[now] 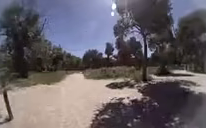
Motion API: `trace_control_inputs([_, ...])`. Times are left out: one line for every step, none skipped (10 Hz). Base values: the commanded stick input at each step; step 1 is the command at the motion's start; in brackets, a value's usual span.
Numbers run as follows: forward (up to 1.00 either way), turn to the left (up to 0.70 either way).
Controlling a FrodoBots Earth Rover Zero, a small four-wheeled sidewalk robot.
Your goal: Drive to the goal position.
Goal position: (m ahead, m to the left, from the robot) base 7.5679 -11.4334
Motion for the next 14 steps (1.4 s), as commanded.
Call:
trace_control_inputs([0.70, -0.35])
trace_control_inputs([0.70, -0.35])
trace_control_inputs([0.70, -0.35])
trace_control_inputs([0.70, -0.35])
trace_control_inputs([0.70, -0.35])
trace_control_inputs([0.70, -0.35])
trace_control_inputs([0.70, -0.35])
trace_control_inputs([0.70, -0.35])
trace_control_inputs([0.70, -0.35])
trace_control_inputs([0.70, -0.35])
trace_control_inputs([0.70, -0.35])
trace_control_inputs([0.70, -0.35])
trace_control_inputs([0.70, -0.35])
trace_control_inputs([0.85, 0.00])
